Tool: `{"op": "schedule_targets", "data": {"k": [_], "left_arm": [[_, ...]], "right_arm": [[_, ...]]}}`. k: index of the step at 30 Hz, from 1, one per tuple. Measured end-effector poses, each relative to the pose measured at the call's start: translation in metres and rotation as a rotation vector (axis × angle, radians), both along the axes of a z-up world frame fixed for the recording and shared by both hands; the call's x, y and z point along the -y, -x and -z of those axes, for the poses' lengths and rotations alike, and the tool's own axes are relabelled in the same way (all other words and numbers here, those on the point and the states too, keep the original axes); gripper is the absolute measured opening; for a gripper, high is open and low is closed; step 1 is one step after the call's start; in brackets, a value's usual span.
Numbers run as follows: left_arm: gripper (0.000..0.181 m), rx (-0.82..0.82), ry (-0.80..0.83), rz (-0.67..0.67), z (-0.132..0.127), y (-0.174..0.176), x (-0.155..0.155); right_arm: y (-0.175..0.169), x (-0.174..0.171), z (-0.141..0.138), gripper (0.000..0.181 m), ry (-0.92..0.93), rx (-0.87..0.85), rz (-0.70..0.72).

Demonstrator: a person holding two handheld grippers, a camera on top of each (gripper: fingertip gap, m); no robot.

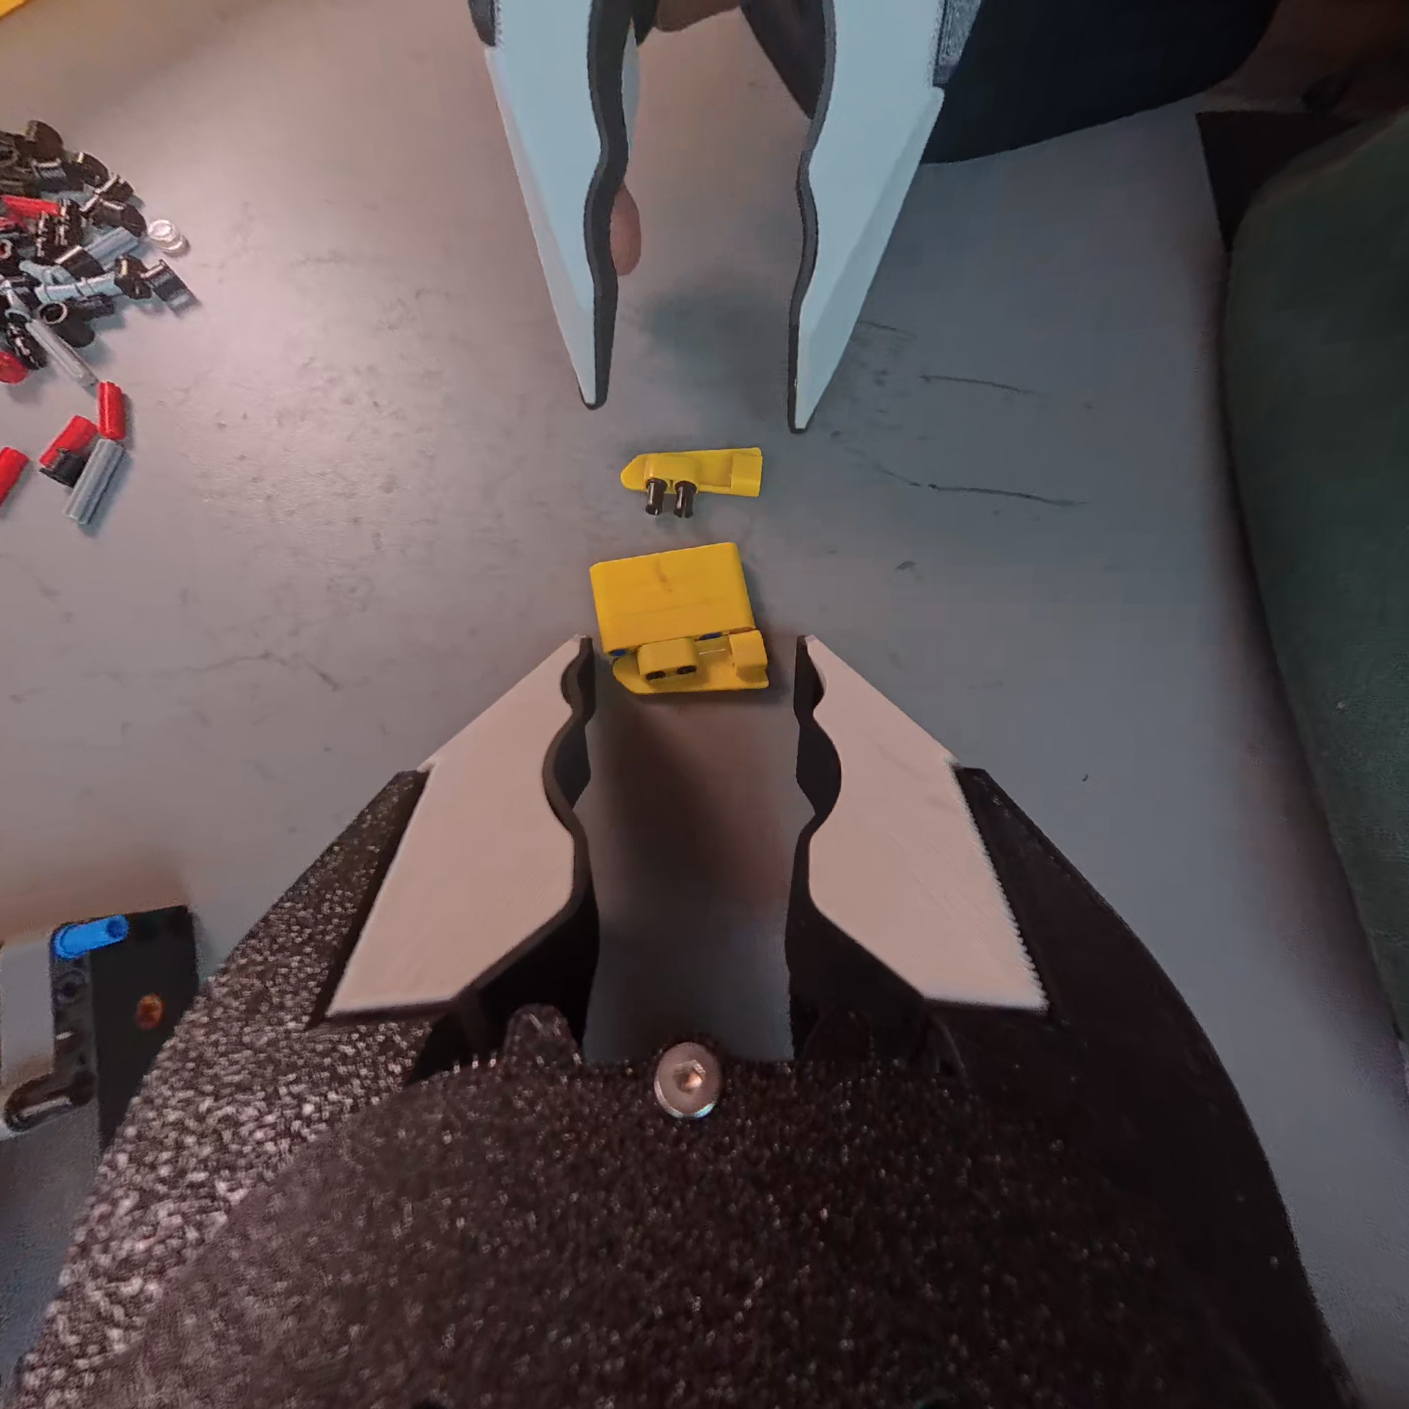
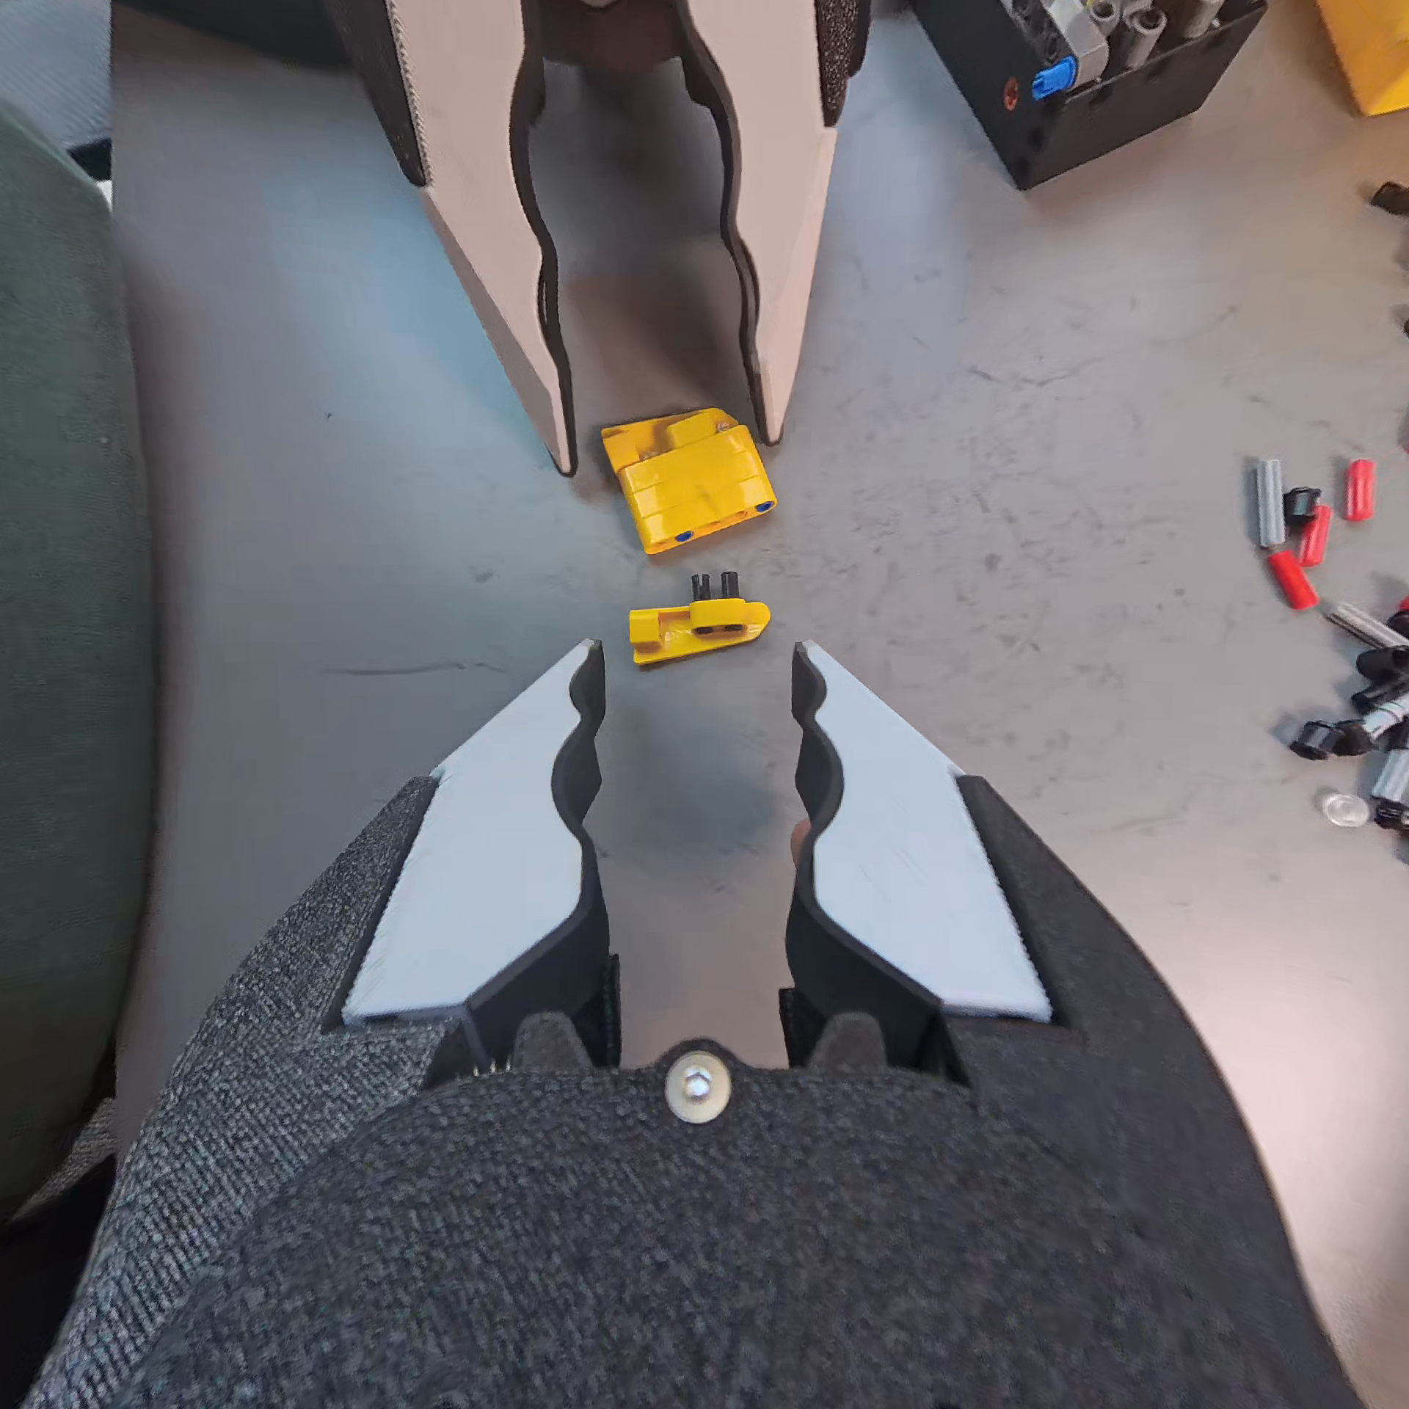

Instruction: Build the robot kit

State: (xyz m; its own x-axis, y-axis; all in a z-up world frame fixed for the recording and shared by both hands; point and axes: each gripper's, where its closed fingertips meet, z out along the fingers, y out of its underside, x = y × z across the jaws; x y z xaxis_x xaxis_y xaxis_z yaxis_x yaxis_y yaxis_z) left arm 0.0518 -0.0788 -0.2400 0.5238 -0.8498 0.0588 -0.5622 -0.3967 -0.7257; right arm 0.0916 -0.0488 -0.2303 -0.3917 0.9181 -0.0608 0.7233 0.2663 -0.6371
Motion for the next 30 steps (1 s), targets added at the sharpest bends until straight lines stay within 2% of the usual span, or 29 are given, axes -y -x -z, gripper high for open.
{"op": "schedule_targets", "data": {"k": [4,7,14,22,24,25,30], "left_arm": [[0.054,-0.018,-0.006,-0.039,0.001,-0.005,-0.008],[0.04,-0.042,-0.043,-0.031,0.001,-0.004,-0.011],[0.039,0.039,-0.137,0.006,-0.017,-0.006,-0.012],[0.039,0.02,-0.125,0.044,-0.013,-0.01,-0.008],[0.039,-0.002,-0.111,0.045,-0.009,-0.01,-0.007],[0.039,-0.016,-0.099,0.048,-0.005,-0.01,-0.006],[0.04,-0.046,-0.076,0.053,0.001,-0.009,-0.004]], "right_arm": [[0.002,0.001,0.01,0.049,-0.077,0.017,-0.023],[0.005,0.003,0.01,0.048,-0.067,0.009,-0.038],[0.005,0.002,0.01,0.043,-0.058,-0.016,-0.046],[0.006,0.005,0.01,0.034,-0.039,-0.02,-0.067],[0.008,0.001,0.007,0.008,-0.04,-0.047,-0.047],[0.01,-0.001,0.005,0.001,-0.034,-0.061,-0.034],[0.007,-0.004,0.004,0.015,-0.029,-0.068,-0.041]]}}
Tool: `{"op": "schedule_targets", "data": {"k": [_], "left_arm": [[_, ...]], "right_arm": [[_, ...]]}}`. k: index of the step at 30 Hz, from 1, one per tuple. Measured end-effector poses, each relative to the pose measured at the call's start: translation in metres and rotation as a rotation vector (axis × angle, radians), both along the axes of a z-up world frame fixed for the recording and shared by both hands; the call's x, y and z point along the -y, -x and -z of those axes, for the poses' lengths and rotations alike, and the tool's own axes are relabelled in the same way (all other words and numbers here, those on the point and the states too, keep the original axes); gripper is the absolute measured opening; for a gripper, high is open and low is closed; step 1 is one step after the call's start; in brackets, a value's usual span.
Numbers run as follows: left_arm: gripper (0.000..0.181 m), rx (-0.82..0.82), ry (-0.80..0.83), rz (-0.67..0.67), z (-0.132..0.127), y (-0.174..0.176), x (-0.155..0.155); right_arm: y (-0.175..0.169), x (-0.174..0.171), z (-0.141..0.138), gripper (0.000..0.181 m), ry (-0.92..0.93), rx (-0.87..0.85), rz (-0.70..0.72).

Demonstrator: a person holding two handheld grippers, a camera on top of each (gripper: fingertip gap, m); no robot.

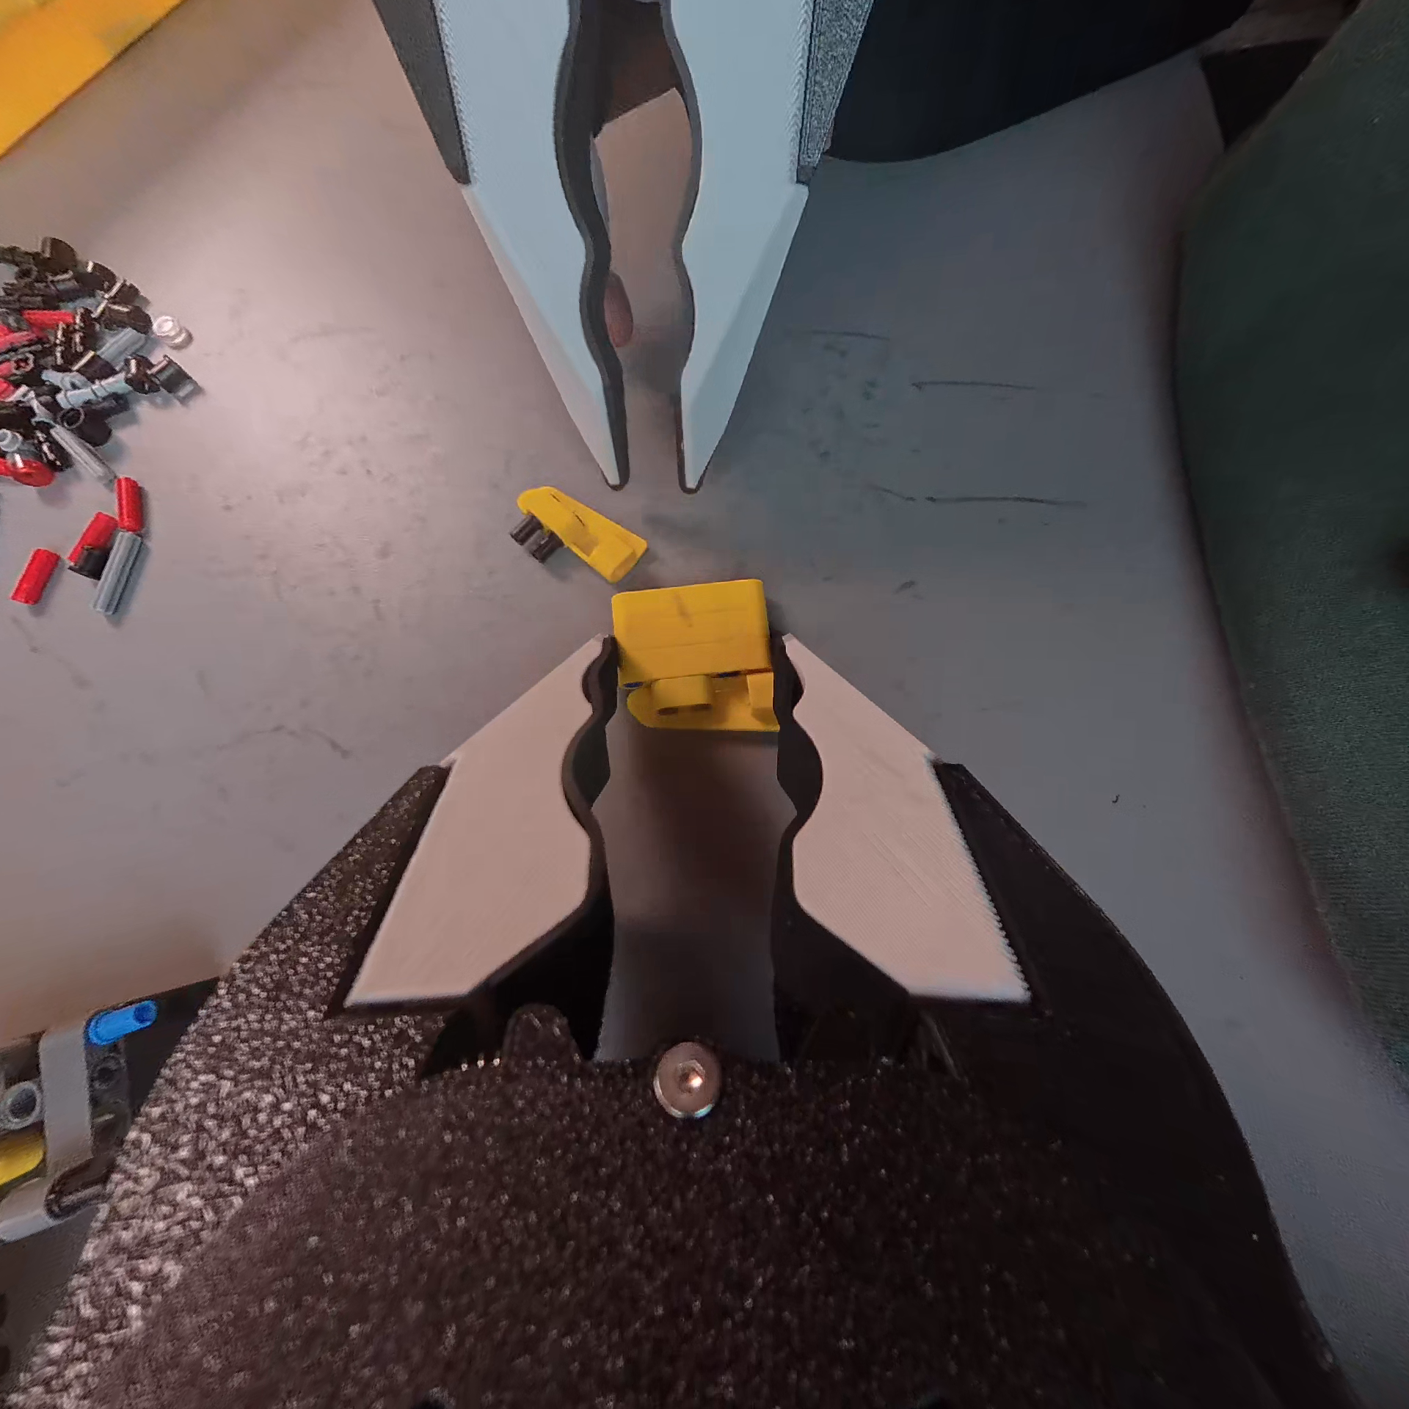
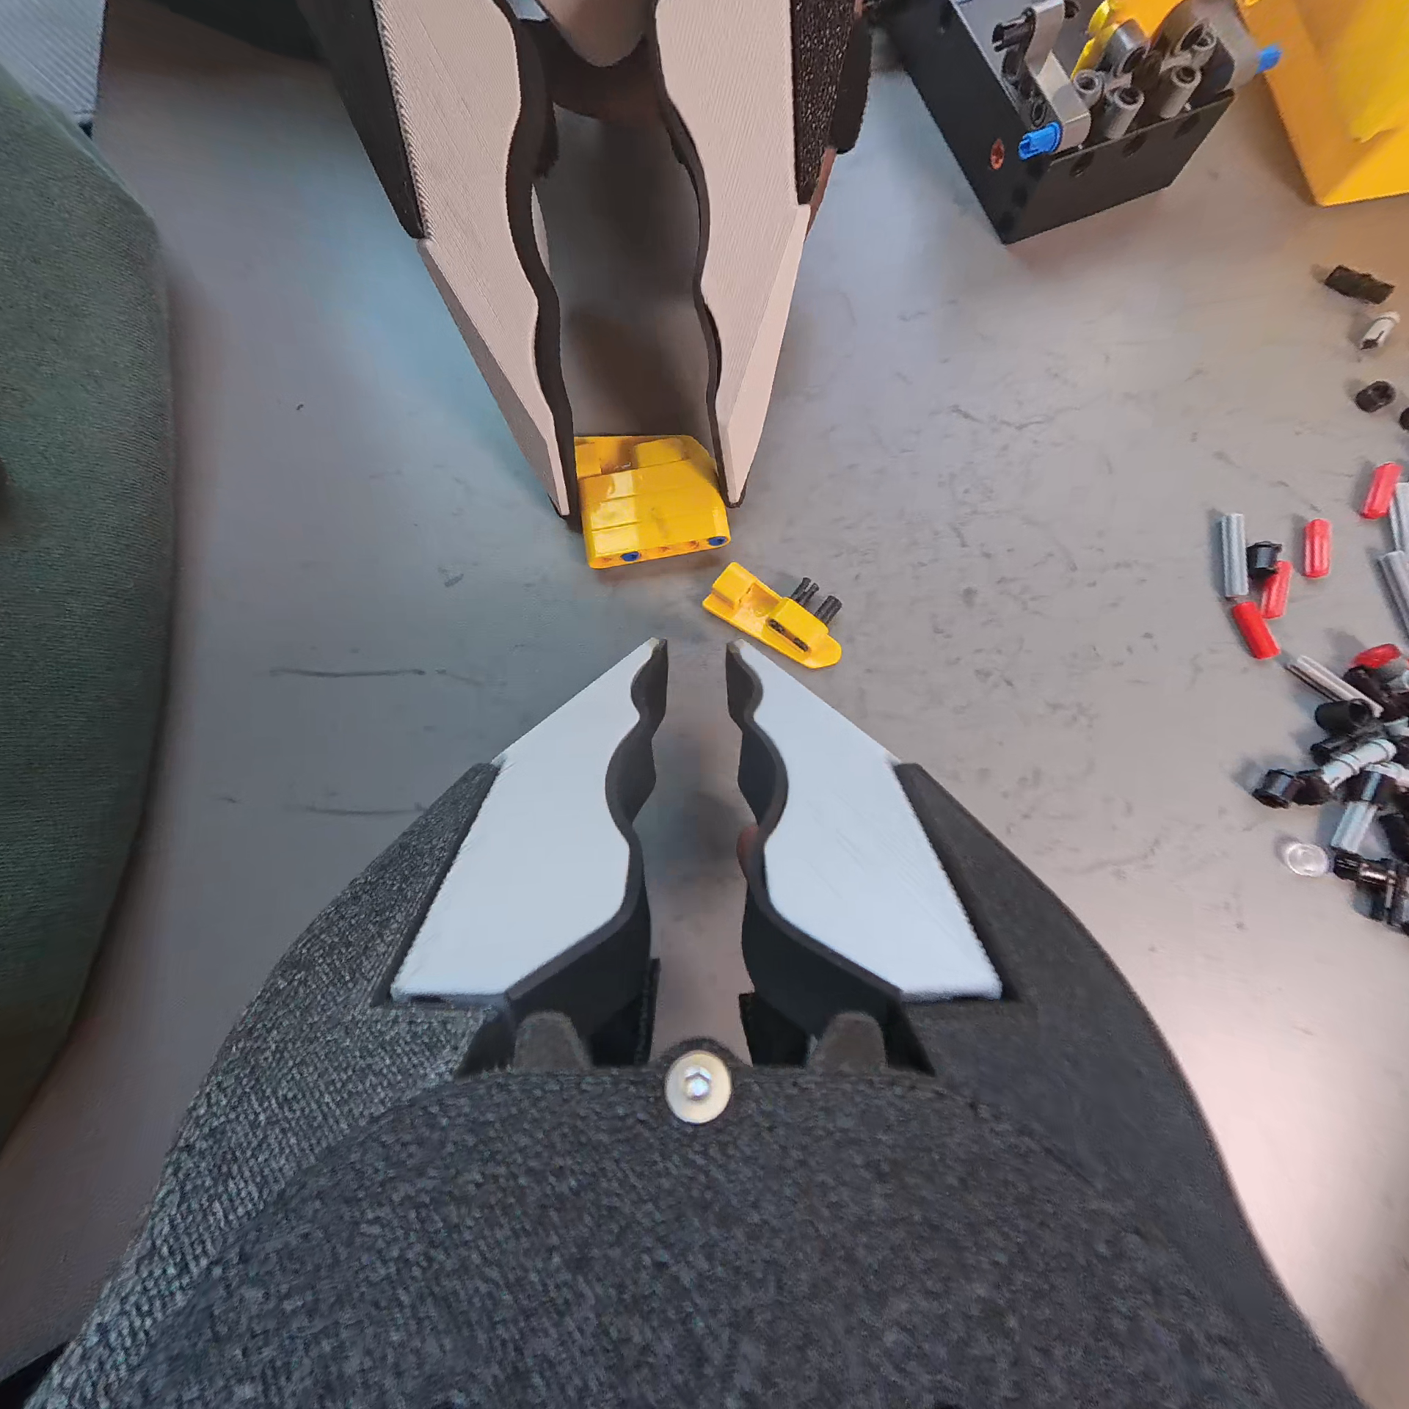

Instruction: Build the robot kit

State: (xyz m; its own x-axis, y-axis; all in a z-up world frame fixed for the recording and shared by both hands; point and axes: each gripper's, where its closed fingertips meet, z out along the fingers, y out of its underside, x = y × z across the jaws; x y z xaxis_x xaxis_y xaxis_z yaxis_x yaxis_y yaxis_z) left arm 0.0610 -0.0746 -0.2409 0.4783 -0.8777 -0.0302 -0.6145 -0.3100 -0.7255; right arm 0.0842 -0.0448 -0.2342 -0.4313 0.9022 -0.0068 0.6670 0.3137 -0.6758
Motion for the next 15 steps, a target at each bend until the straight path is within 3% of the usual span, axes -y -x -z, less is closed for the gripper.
{"op": "schedule_targets", "data": {"k": [9,15], "left_arm": [[0.04,0.007,0.019,-0.012,0.001,0.002,-0.001],[0.04,0.006,0.017,-0.027,0.0,0.008,-0.001]], "right_arm": [[0.009,-0.012,-0.001,0.039,0.003,-0.001,0.107],[0.013,-0.008,0.005,0.042,-0.007,0.045,0.082]]}}
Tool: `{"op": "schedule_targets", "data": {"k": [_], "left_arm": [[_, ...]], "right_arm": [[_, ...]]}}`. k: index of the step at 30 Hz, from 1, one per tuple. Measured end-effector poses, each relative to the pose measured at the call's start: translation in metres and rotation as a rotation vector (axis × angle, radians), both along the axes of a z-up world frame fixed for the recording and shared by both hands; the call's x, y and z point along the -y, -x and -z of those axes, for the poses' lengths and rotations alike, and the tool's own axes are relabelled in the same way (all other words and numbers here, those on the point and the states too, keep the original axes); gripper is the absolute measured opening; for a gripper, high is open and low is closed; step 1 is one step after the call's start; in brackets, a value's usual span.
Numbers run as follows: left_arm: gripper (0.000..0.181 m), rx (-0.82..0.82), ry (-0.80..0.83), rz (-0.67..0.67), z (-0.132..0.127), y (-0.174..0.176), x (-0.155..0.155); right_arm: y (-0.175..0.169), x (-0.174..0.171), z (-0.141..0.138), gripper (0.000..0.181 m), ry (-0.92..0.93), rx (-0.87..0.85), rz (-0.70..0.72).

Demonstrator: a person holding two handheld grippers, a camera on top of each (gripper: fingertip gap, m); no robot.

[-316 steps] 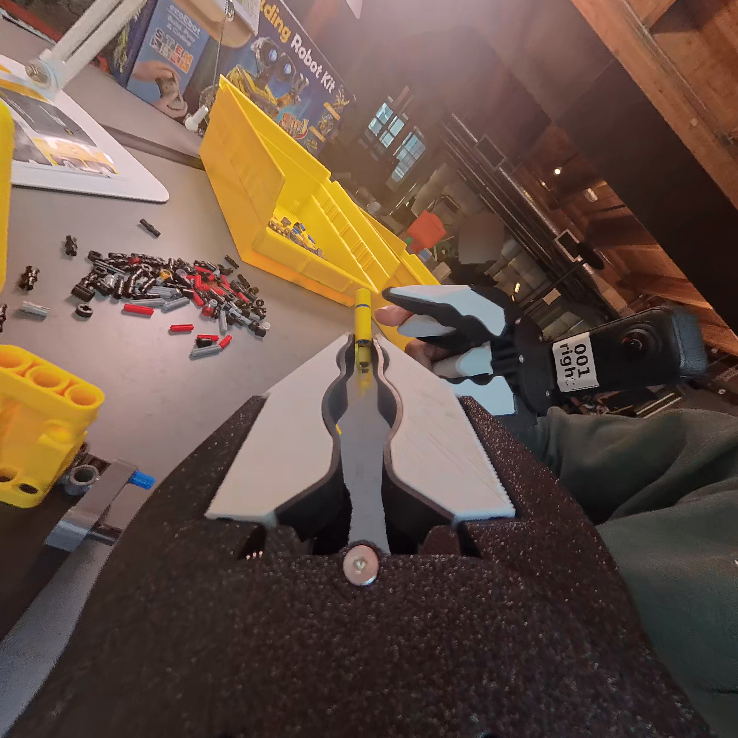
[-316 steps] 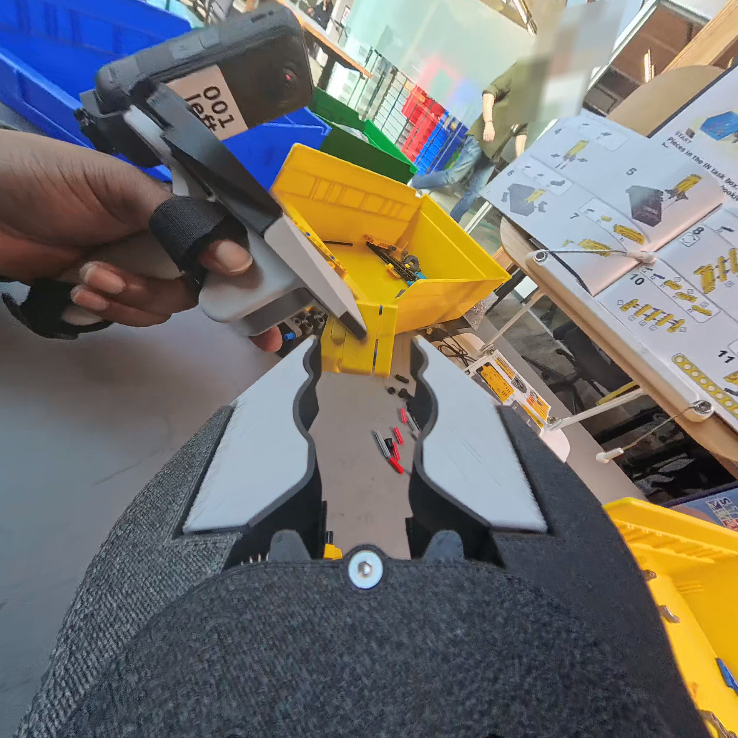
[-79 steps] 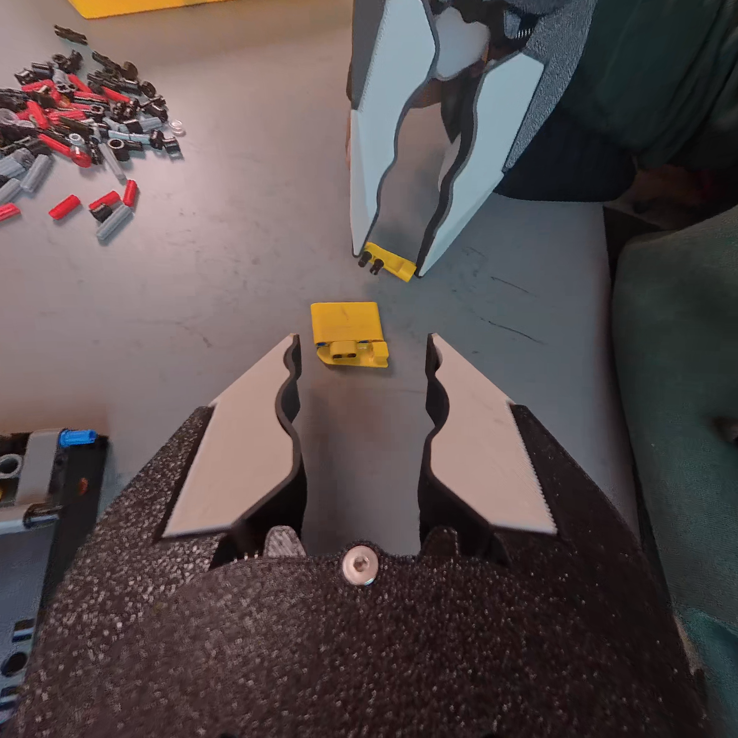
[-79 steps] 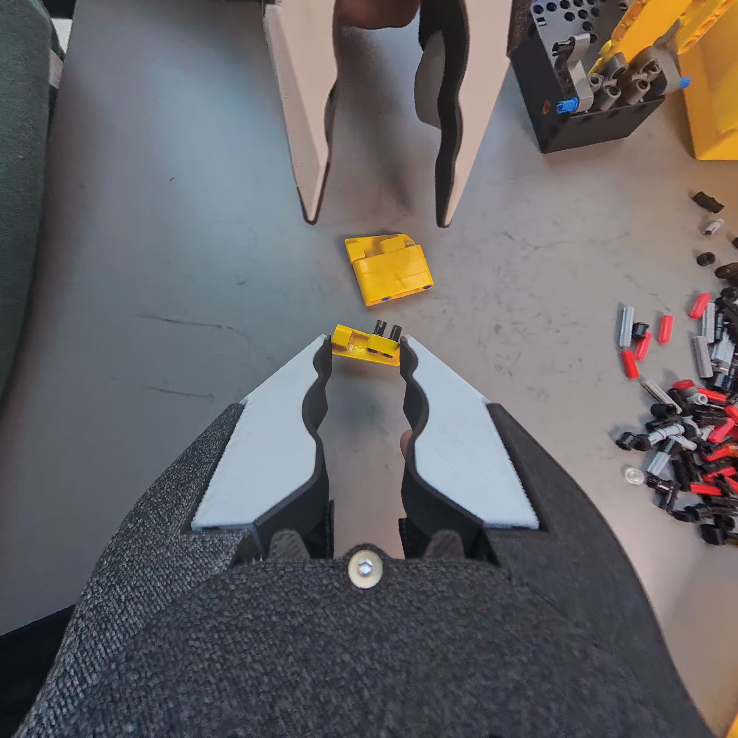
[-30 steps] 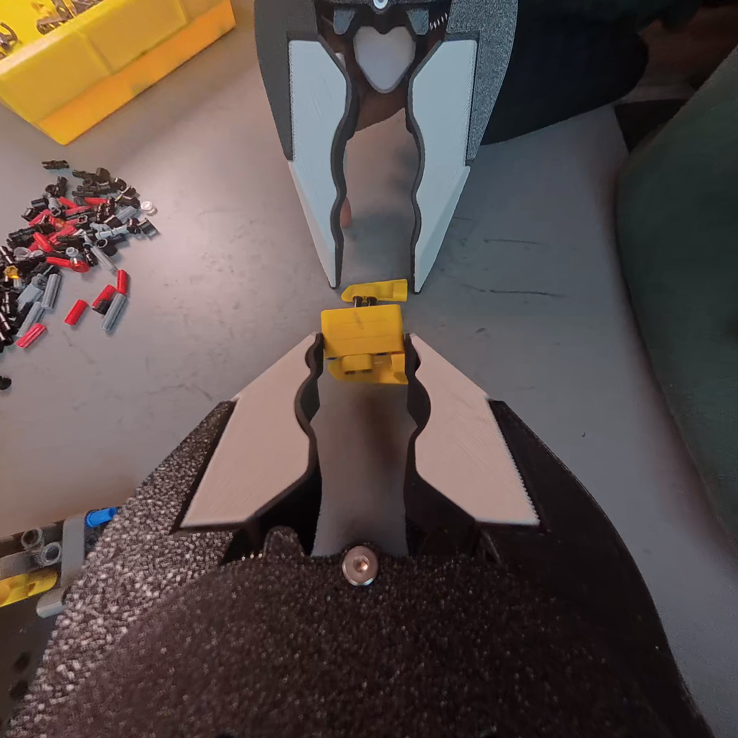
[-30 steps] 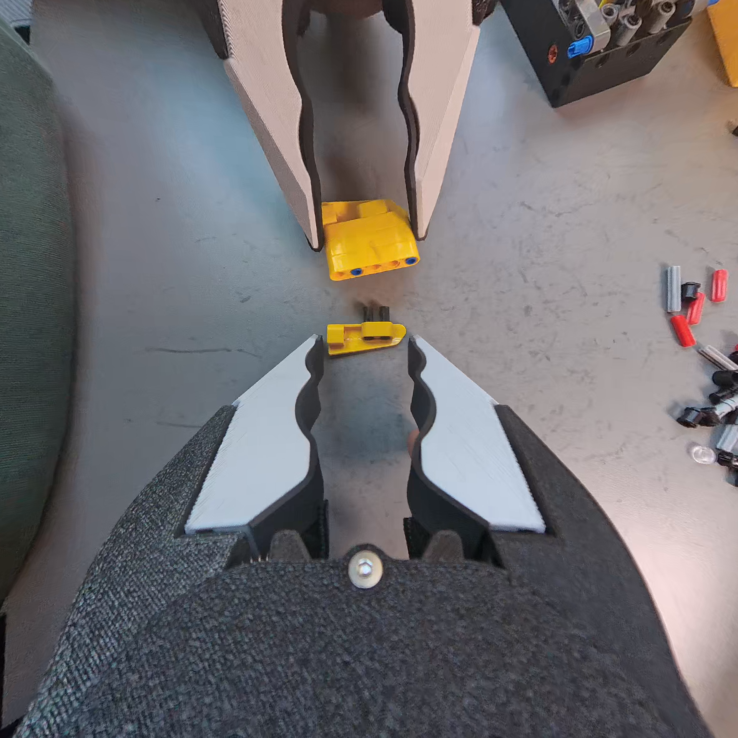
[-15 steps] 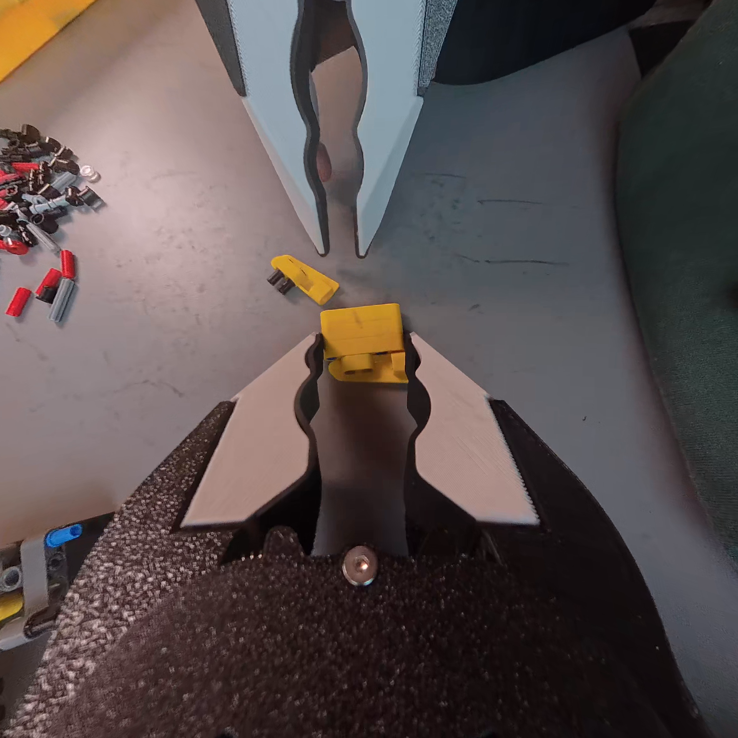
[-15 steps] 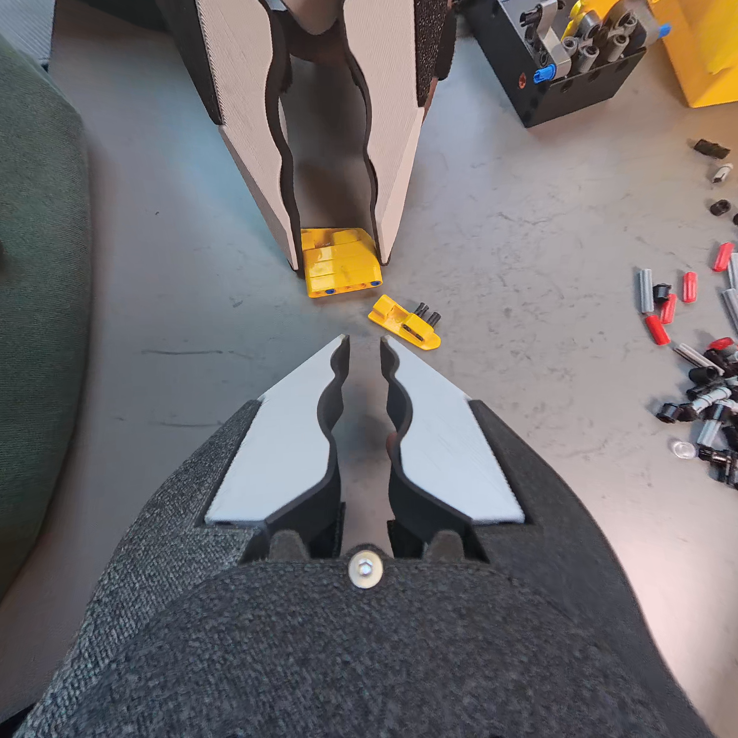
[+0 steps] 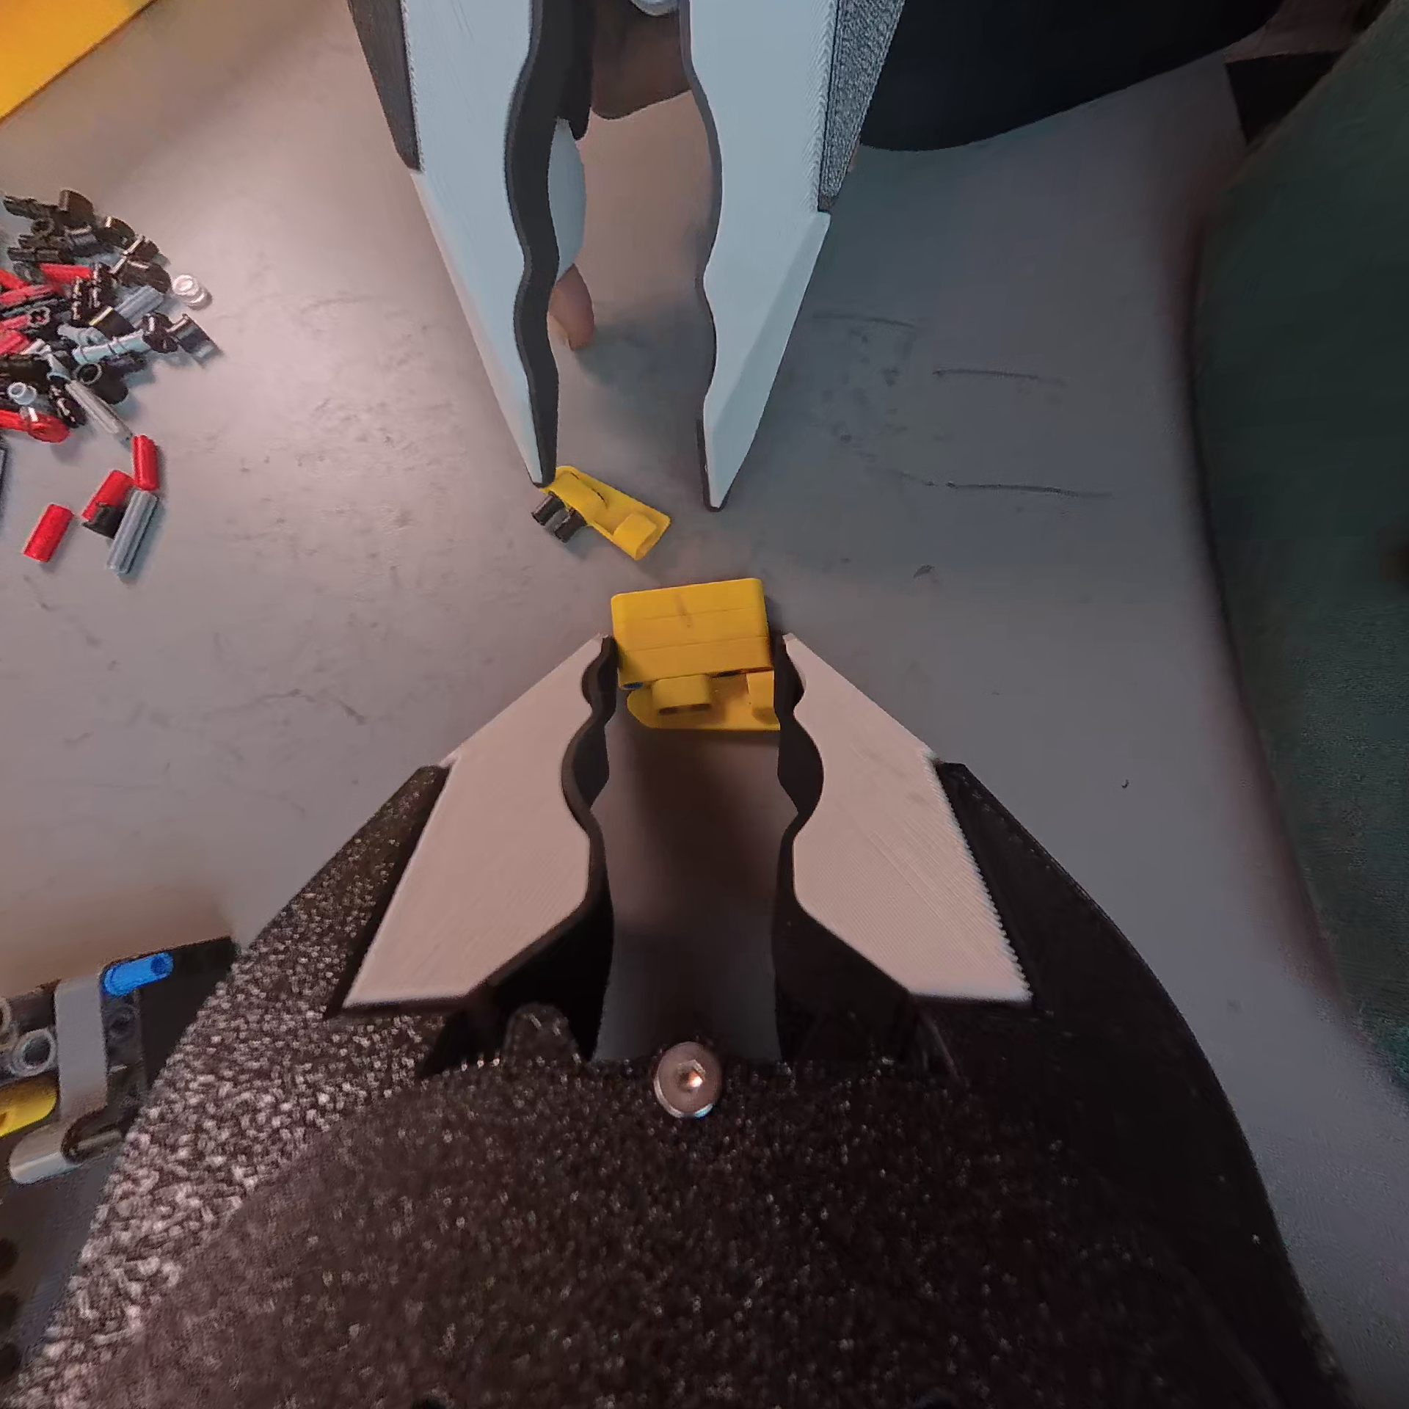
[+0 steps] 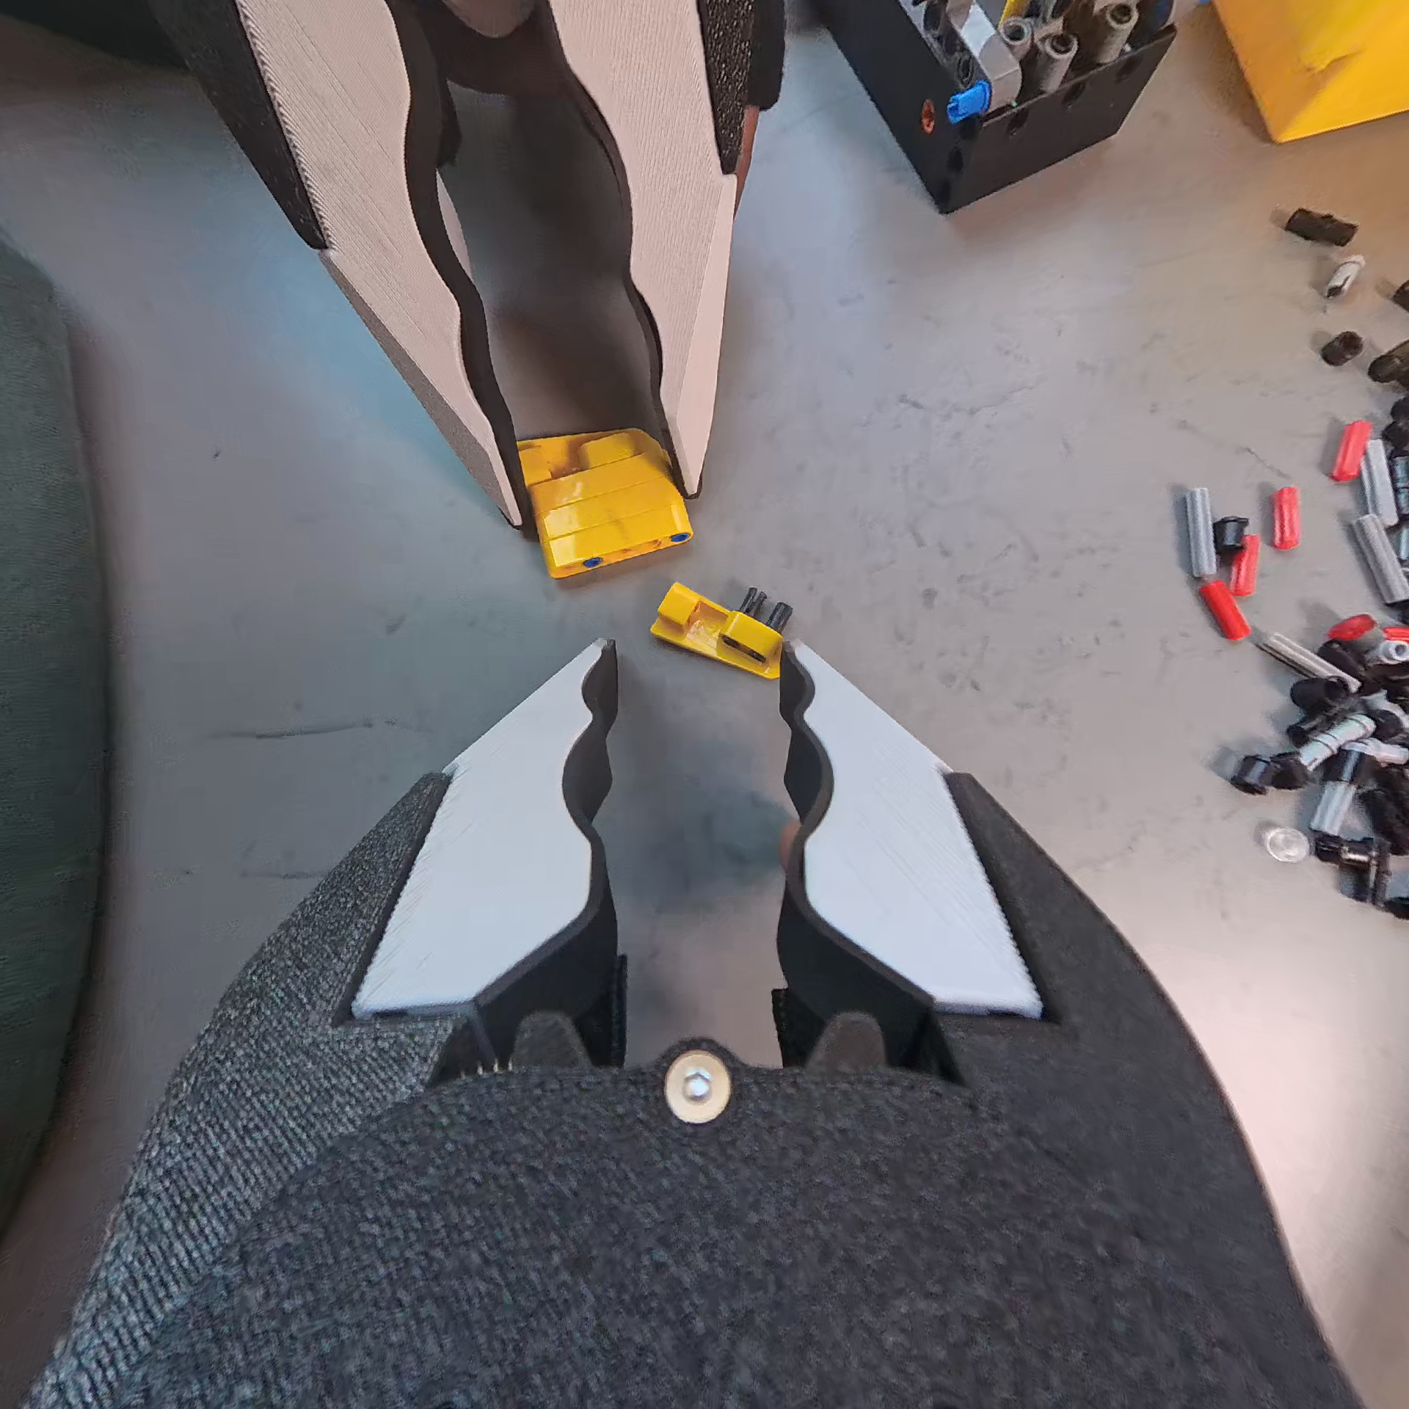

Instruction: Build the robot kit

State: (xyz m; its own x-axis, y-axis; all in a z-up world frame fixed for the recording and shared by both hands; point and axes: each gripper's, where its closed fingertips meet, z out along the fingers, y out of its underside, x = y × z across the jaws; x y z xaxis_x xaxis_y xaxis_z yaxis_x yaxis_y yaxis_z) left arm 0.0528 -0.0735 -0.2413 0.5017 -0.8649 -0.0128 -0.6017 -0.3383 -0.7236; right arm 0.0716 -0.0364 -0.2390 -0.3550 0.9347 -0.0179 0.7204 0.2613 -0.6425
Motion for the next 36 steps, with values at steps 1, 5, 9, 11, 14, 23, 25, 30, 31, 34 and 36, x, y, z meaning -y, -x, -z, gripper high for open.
{"op": "schedule_targets", "data": {"k": [1,5,9,11,14,23,25,30,31,34,36], "left_arm": [[0.04,-0.001,-0.002,-0.002,0.0,0.001,0.0],[0.04,-0.003,-0.006,-0.015,0.0,0.005,0.0],[0.04,-0.006,-0.011,-0.022,0.0,0.007,0.0],[0.039,-0.009,-0.018,-0.024,0.0,0.007,0.0],[0.039,-0.012,-0.023,-0.03,0.0,0.007,0.001],[0.04,-0.008,-0.014,-0.044,0.0,0.008,0.0],[0.042,-0.005,-0.009,-0.05,0.0,0.008,-0.001],[0.044,0.003,0.01,-0.06,0.0,0.009,-0.001],[0.044,0.004,0.011,-0.06,0.0,0.009,-0.001],[0.043,0.005,0.012,-0.054,0.0,0.008,-0.001],[0.042,0.003,0.005,-0.047,0.0,0.007,0.0]], "right_arm": [[0.001,0.0,0.0,0.042,-0.003,0.005,-0.014],[0.006,0.005,0.001,0.044,-0.034,0.036,-0.101],[0.012,0.012,0.001,0.046,-0.073,0.049,-0.198],[0.013,0.01,-0.001,0.049,-0.096,0.047,-0.205],[0.013,0.012,-0.008,0.049,-0.081,0.015,-0.195],[0.003,0.007,-0.014,0.054,-0.033,-0.062,-0.242],[0.002,0.006,-0.011,0.054,-0.028,-0.053,-0.258],[0.008,0.001,-0.005,0.052,-0.019,-0.014,-0.278],[0.008,0.001,-0.003,0.051,-0.019,-0.004,-0.285],[0.009,0.004,0.002,0.041,-0.028,0.02,-0.302],[0.011,0.004,0.002,0.037,-0.022,0.021,-0.285]]}}
